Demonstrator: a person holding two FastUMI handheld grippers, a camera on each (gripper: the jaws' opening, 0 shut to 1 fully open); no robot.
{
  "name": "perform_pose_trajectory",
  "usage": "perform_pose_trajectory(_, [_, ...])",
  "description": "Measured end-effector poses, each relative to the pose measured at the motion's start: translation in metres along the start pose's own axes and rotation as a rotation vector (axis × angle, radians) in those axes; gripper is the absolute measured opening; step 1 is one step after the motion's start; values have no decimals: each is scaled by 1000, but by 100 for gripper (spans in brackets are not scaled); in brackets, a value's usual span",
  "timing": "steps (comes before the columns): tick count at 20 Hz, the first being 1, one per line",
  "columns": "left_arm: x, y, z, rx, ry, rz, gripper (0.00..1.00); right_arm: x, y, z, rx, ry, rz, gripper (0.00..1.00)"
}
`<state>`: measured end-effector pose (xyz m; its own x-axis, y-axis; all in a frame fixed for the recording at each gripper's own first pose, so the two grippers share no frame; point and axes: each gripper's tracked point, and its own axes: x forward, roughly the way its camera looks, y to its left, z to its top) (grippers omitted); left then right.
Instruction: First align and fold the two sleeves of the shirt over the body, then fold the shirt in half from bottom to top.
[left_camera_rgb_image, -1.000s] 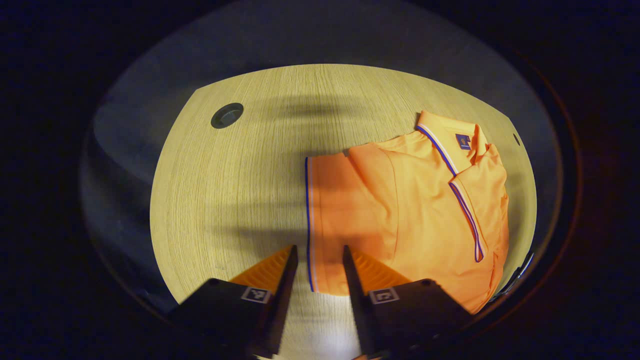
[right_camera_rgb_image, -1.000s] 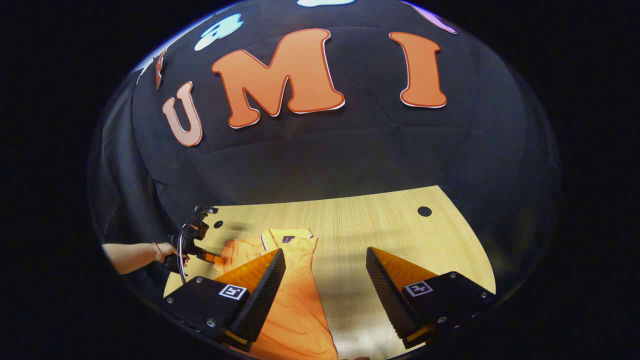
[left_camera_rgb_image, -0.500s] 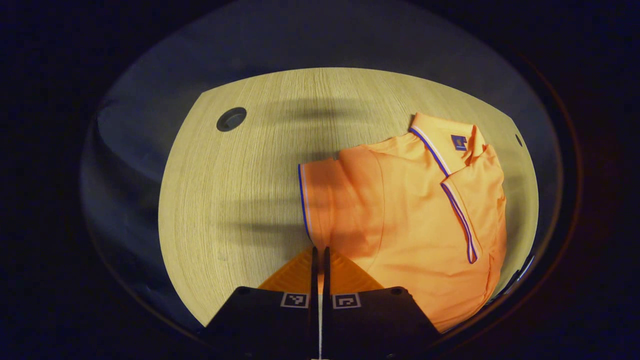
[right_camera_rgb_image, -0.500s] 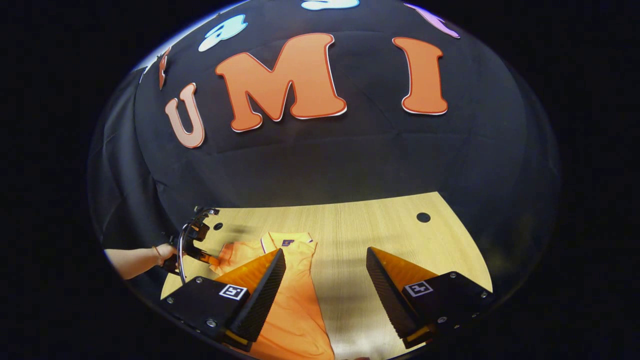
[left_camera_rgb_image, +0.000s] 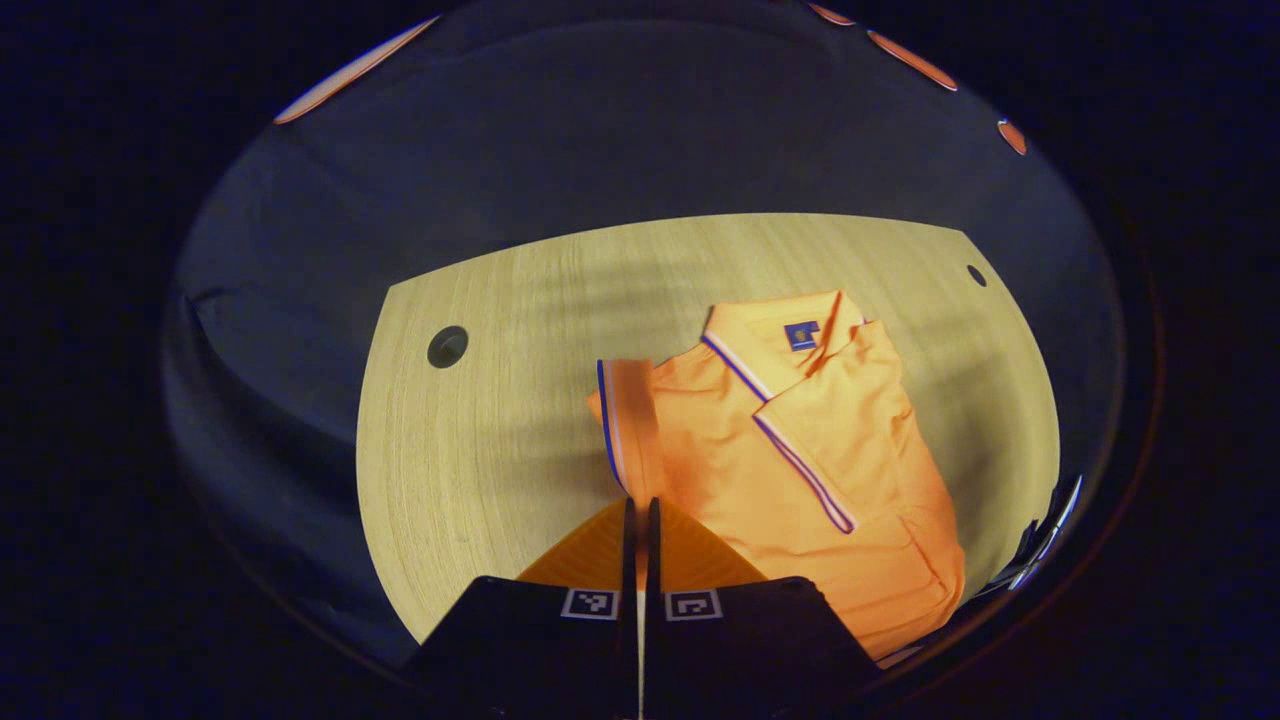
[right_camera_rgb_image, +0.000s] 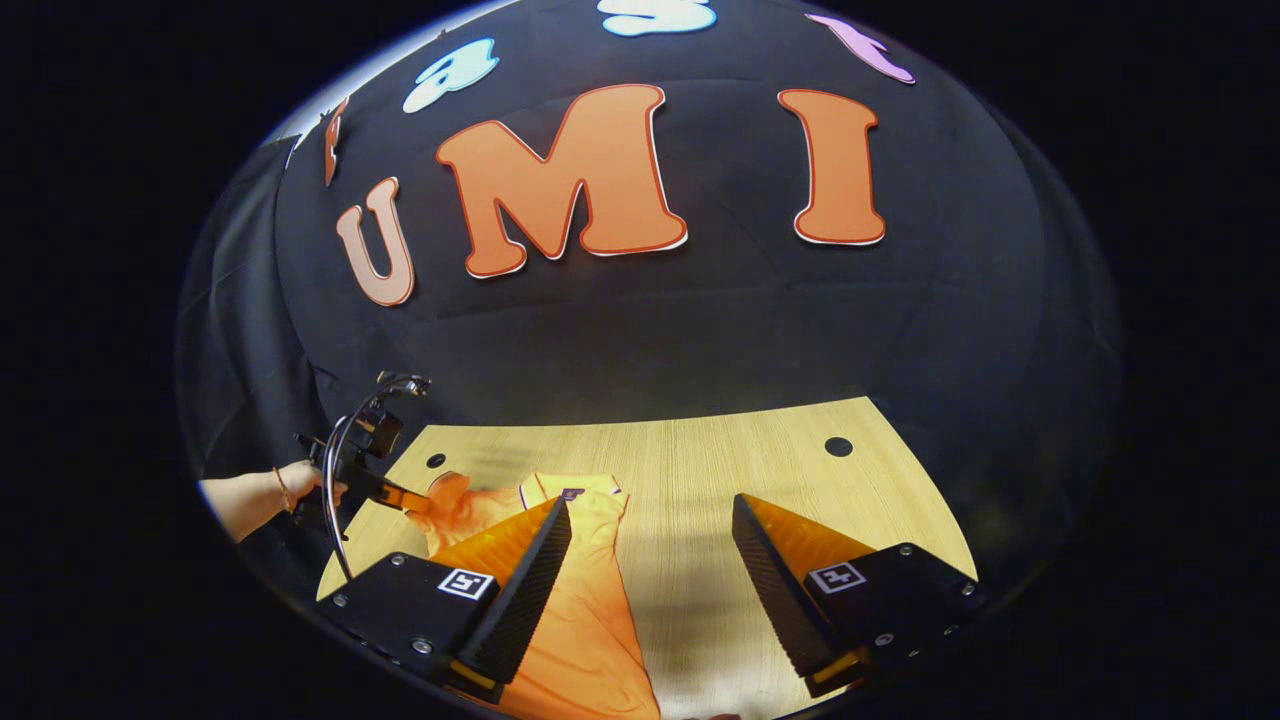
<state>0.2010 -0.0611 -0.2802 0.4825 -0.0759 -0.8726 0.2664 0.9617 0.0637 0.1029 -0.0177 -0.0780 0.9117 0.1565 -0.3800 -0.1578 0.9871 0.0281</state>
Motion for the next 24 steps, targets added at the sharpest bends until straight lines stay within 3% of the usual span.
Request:
perform_pose_trajectory(7, [-15, -77, 19, 105, -18, -63, 2, -16, -18, -4, 7, -19, -19, 99])
perform_pose_trajectory(19, [25, -181, 3, 135, 40, -174, 2, -29, -56, -27, 39, 17, -75, 99])
perform_pose_trajectory(24, [52, -196, -12, 115, 85, -169, 2, -31, -64, -35, 46, 39, -92, 99])
